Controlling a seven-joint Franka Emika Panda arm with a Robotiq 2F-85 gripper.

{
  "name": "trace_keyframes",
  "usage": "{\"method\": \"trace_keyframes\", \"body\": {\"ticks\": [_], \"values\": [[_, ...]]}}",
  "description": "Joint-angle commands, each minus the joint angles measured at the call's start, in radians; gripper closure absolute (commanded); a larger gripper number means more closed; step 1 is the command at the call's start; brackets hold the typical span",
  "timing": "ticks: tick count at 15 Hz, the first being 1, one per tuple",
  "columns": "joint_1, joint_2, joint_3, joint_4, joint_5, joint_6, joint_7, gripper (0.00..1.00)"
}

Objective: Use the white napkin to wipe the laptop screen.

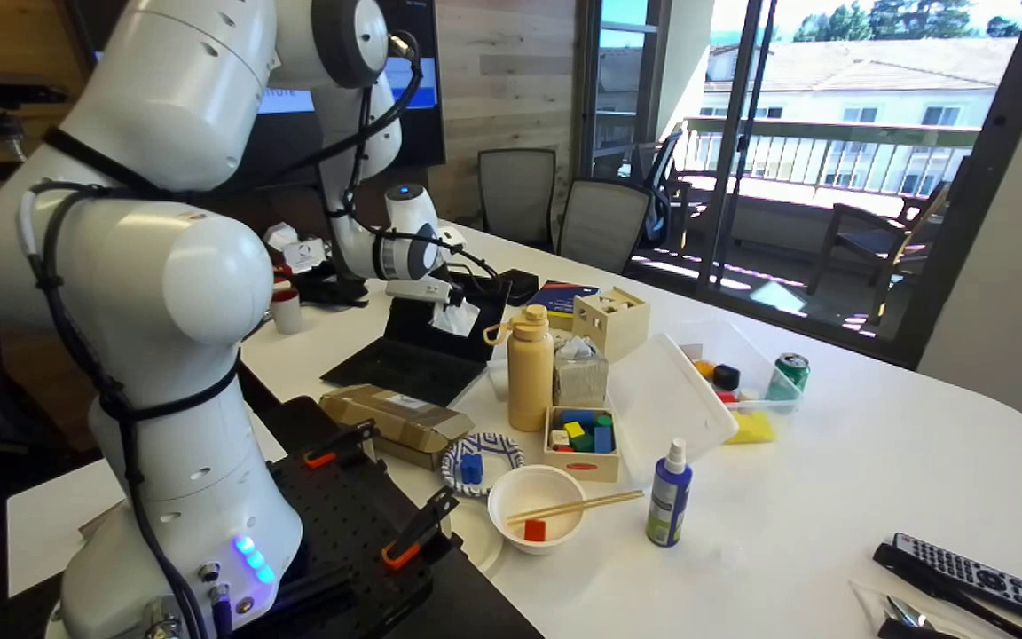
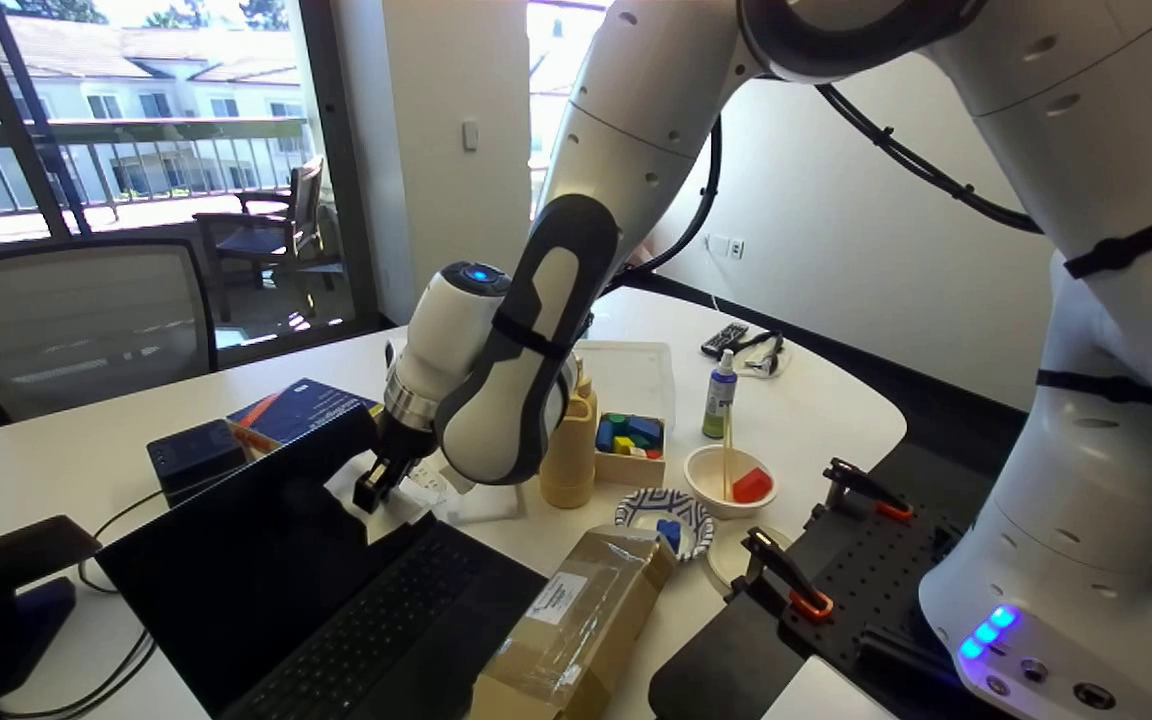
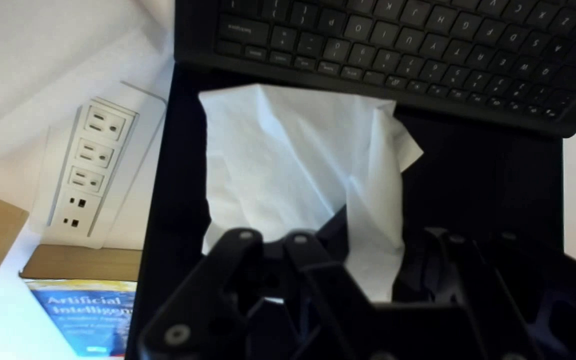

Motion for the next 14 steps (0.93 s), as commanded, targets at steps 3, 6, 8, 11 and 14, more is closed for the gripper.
{"method": "trace_keyframes", "body": {"ticks": [3, 6, 8, 11, 14], "values": [[0.061, 0.129, -0.049, 0.16, 0.003, 0.031, -0.015, 0.97], [0.066, 0.169, -0.043, 0.218, 0.001, 0.033, -0.017, 0.97], [0.071, 0.192, -0.043, 0.256, 0.0, 0.036, -0.02, 0.97], [0.088, 0.213, -0.058, 0.298, 0.004, 0.052, -0.019, 0.97], [0.115, 0.213, -0.101, 0.306, 0.018, 0.073, -0.012, 0.97]]}}
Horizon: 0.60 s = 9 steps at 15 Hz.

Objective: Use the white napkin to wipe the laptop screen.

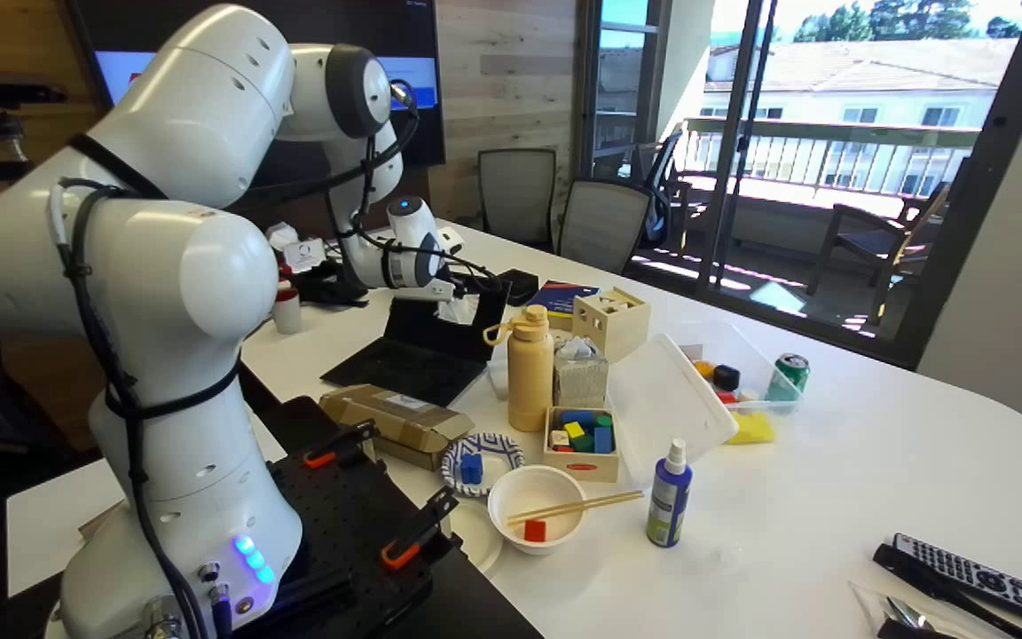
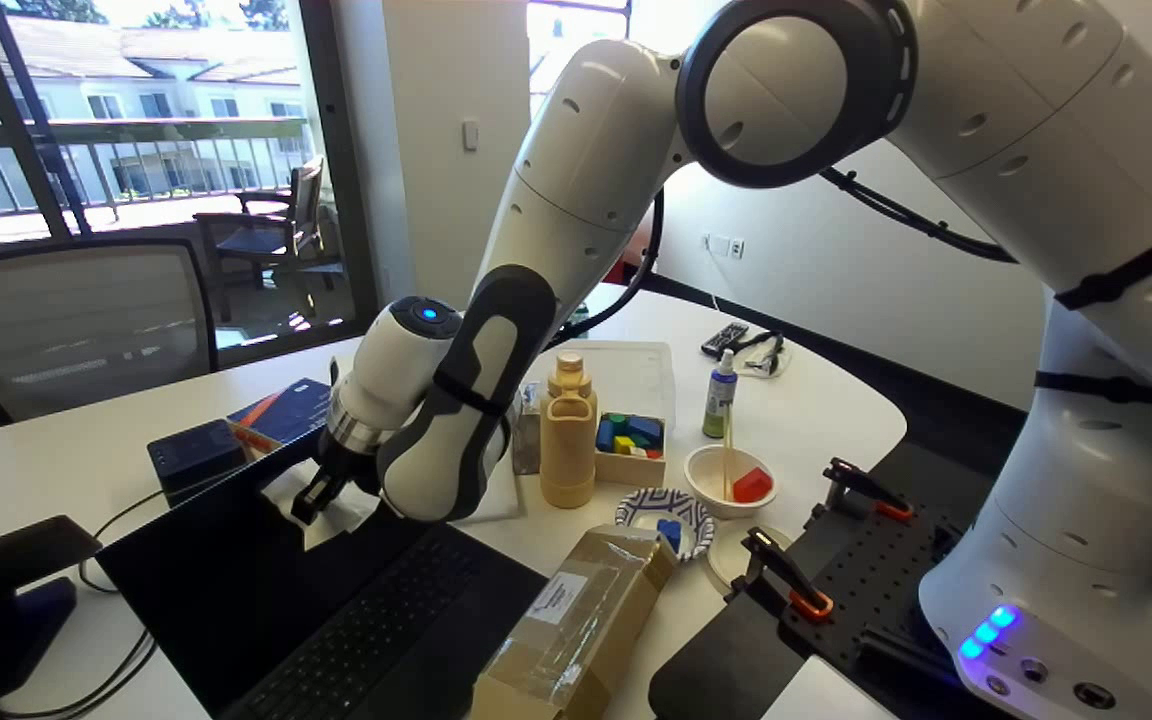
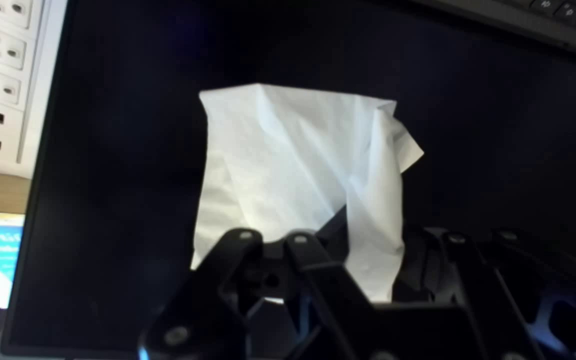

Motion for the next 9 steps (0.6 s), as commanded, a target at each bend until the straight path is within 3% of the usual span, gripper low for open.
{"method": "trace_keyframes", "body": {"ticks": [1, 7, 9], "values": [[0.042, 0.009, -0.065, 0.017, 0.023, 0.045, -0.009, 0.97], [0.095, -0.005, -0.156, -0.084, 0.115, 0.145, -0.008, 0.97], [0.093, 0.004, -0.148, -0.104, 0.137, 0.154, -0.014, 0.97]]}}
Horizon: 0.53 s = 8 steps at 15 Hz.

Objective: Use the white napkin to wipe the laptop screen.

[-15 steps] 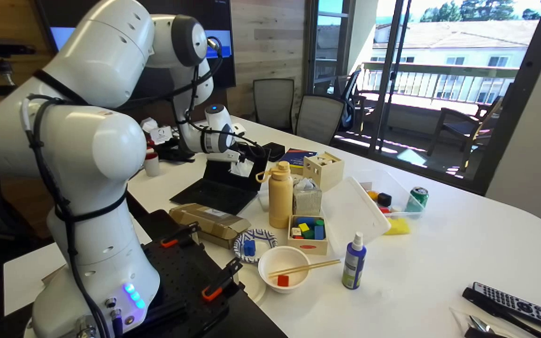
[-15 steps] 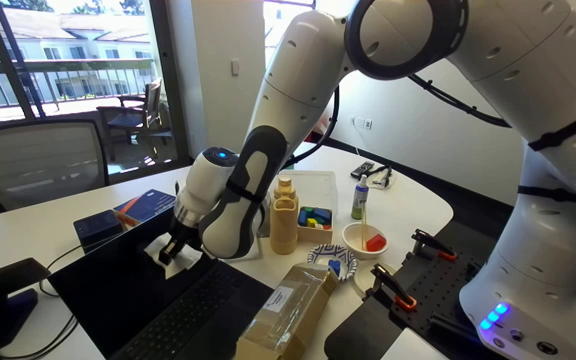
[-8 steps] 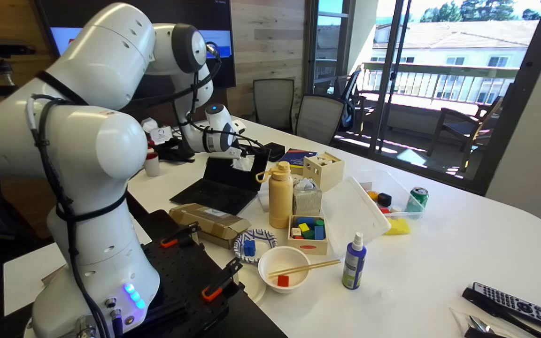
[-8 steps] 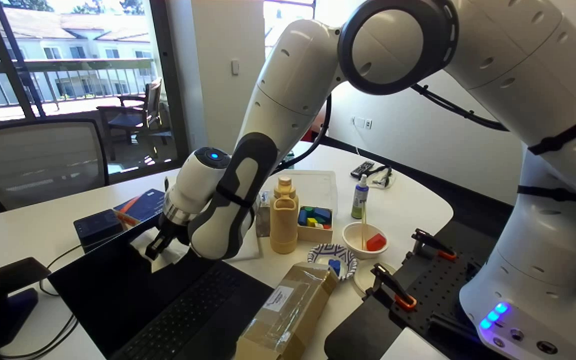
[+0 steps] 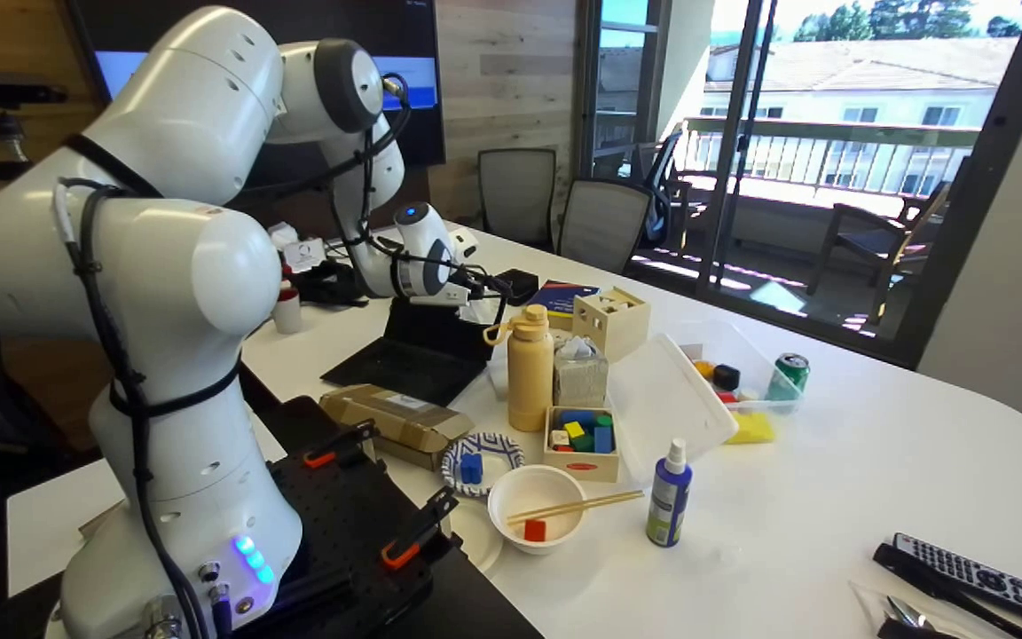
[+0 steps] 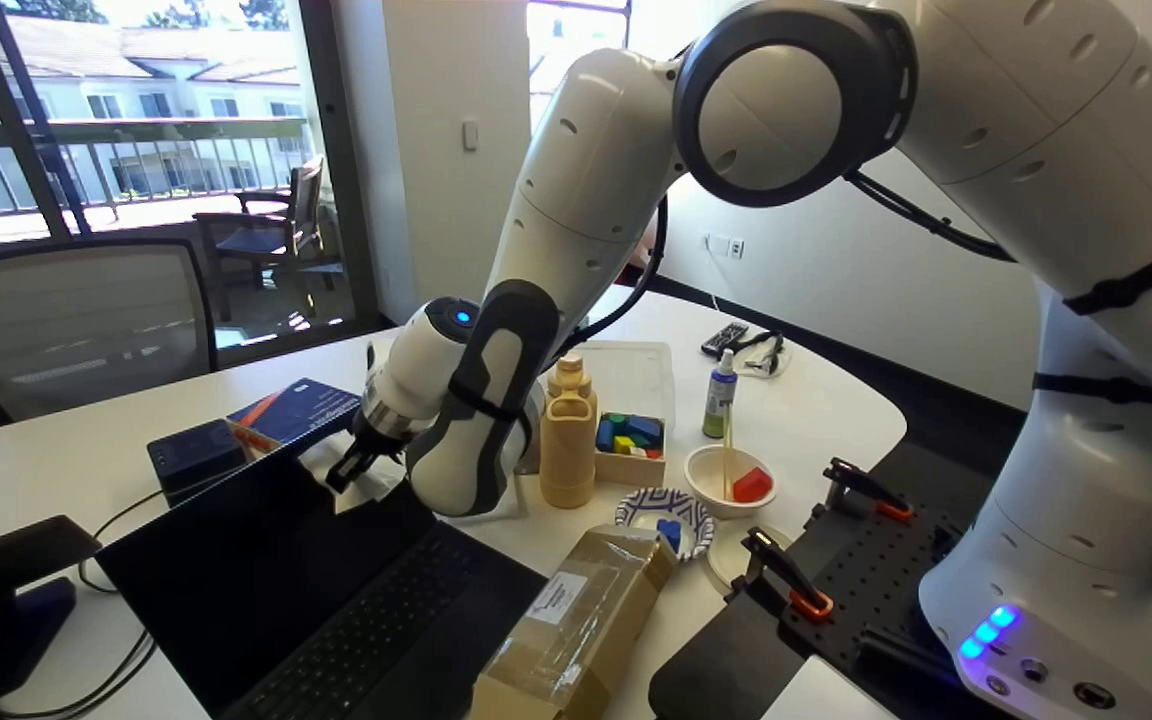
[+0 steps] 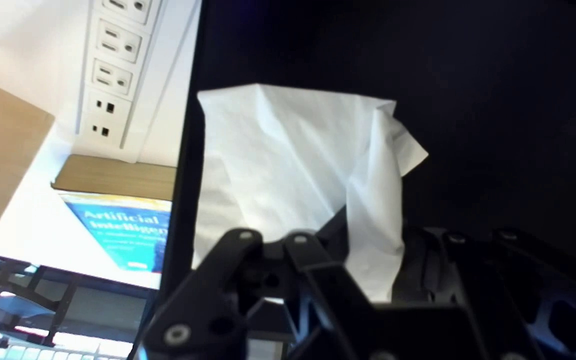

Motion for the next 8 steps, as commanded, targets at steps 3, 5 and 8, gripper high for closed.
{"method": "trace_keyframes", "body": {"ticks": [3, 5, 8], "values": [[-0.005, 0.005, 0.043, -0.066, 0.022, 0.03, -0.027, 0.97], [-0.016, 0.018, 0.084, -0.056, 0.001, 0.026, -0.036, 0.97], [-0.011, 0.035, 0.12, -0.027, -0.02, 0.01, -0.058, 0.97]]}}
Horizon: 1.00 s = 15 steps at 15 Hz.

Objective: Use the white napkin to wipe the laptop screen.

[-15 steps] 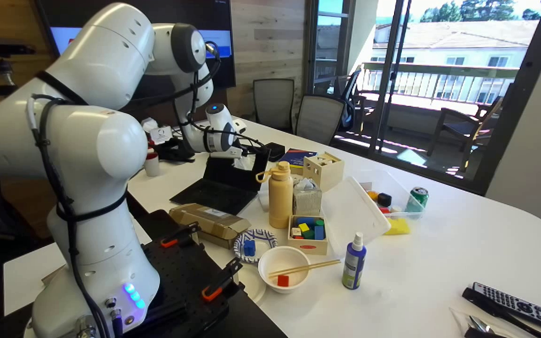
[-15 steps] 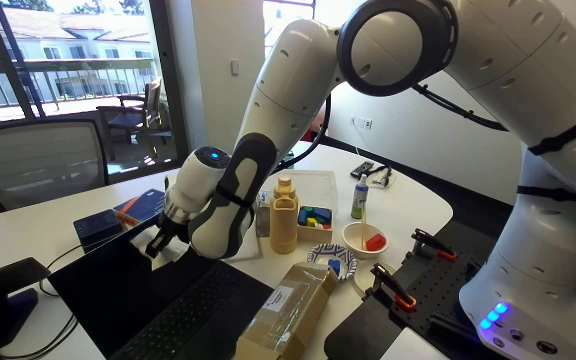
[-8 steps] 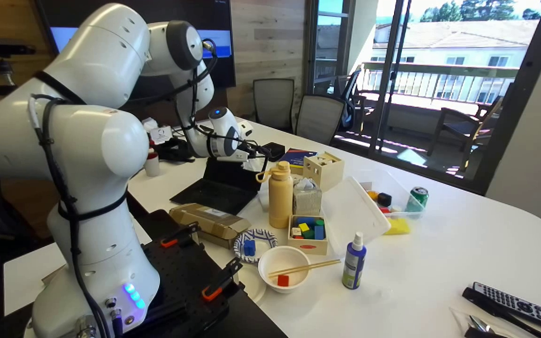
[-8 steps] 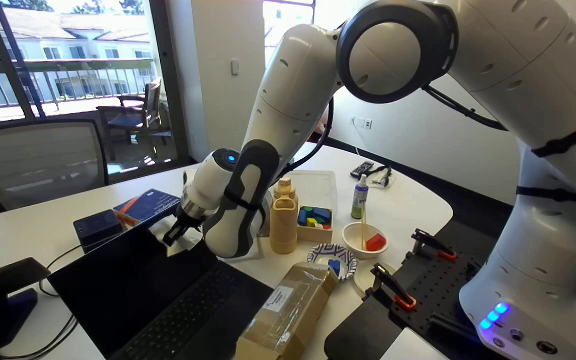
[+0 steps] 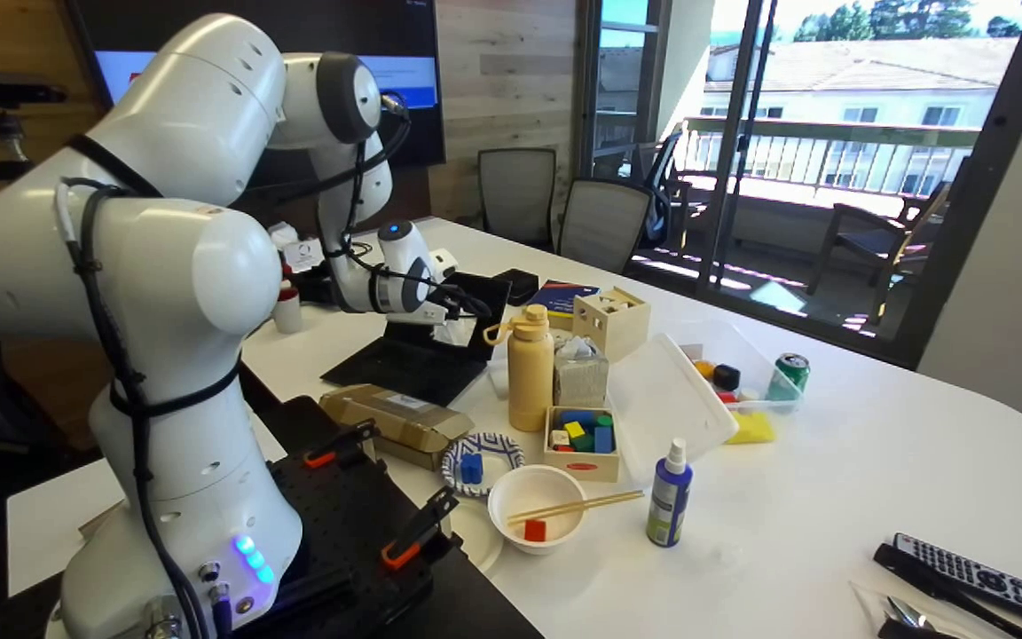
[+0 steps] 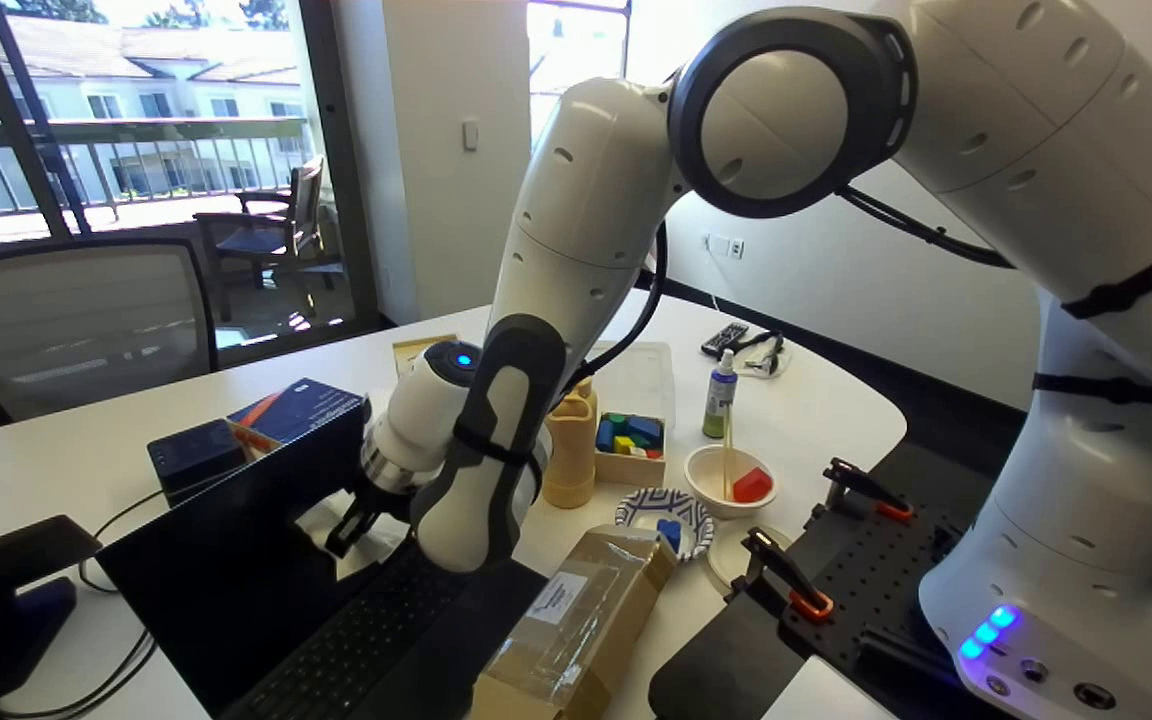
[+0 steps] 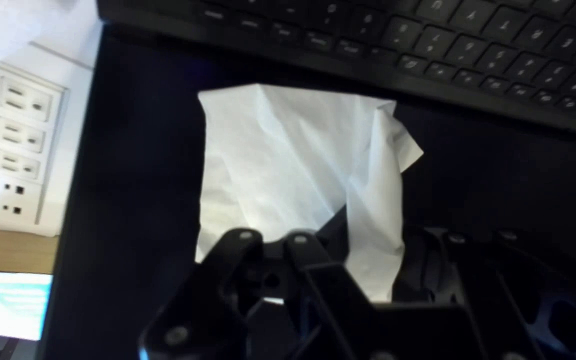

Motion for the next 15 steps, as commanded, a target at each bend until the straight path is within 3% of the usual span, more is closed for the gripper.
{"method": "trace_keyframes", "body": {"ticks": [1, 5, 11, 15], "values": [[-0.009, 0.011, 0.039, 0.029, -0.028, 0.003, -0.046, 0.97], [-0.02, 0.008, 0.058, 0.065, -0.061, 0.001, -0.074, 0.97], [0.017, -0.009, -0.024, 0.08, -0.026, 0.027, -0.074, 0.97], [0.031, -0.026, -0.11, 0.031, 0.052, 0.084, -0.061, 0.97]]}}
